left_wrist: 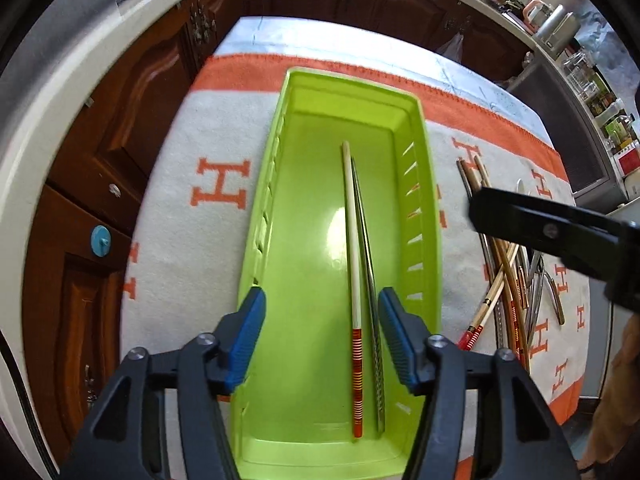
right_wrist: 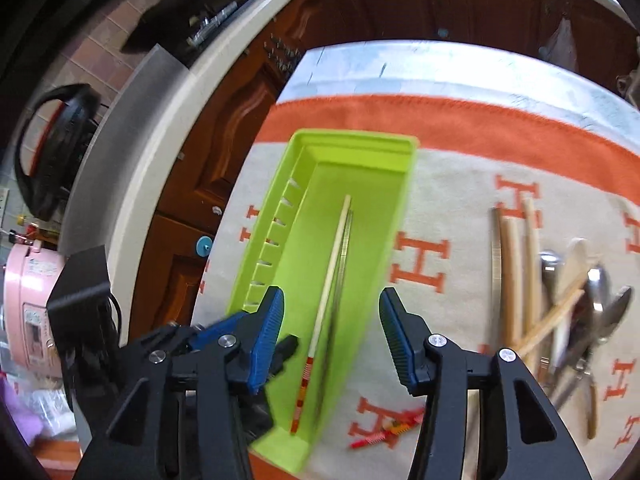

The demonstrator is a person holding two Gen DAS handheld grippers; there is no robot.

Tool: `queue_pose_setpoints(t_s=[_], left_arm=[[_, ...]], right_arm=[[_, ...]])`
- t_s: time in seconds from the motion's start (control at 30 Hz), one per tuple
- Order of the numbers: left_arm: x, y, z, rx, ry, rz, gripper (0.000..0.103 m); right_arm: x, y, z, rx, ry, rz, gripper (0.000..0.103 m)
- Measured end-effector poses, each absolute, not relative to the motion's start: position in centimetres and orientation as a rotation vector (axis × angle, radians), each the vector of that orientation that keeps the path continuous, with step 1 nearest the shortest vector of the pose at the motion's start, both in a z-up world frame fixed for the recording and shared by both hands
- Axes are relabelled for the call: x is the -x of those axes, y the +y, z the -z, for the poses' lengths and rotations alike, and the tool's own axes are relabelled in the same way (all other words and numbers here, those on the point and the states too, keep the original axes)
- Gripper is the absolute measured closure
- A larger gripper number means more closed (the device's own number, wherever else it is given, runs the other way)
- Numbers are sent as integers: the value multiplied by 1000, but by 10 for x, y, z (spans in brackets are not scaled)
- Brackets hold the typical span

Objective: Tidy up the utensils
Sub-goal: 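Grasp a brown wooden chopstick from the pile with the right tool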

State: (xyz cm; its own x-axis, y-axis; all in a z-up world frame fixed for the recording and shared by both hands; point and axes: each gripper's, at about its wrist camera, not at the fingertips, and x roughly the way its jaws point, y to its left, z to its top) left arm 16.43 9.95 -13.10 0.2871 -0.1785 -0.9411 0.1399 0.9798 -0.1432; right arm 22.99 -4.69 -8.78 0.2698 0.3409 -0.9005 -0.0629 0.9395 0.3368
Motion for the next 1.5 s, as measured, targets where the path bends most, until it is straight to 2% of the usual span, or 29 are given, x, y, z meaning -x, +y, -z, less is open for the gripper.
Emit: queue_pose_setpoints(t_s=[0.07,0.2,0.37,0.47,0.6,0.7,1.07,1.2,1.5], left_arm=[[-159,96,118,10,1210,205,41],[-150,86,97,-9,1141,224,40],[-141,70,77,-36,1082,290,40],[-136,62,72,-44,1082,330,46],[-130,44,77,-78,1108,372,61],[-126,33,83,-112,1128,390,69],[-122,23,94,-189,1138,423,69],[-123,23,95,-194,1143,424,69],[-126,29,94,-224,1134,413,69]], right_arm=[[-225,-56,82,-260,1261,-271,53],[-195,-114,65,-290,1232,-196,69],[-161,-154,71,-278,1243,-146,76],[-145,-165,90,-273,1281,-127,79],[-133,-169,119,-270,1339,-117,84],[-130,-169,128,-267,1356,-118,86],[-140,-156,153,-240,1382,-111,86],[-144,-154,156,-205,1369,-97,94],[-135,-146,133,-82,1281,-140,96]])
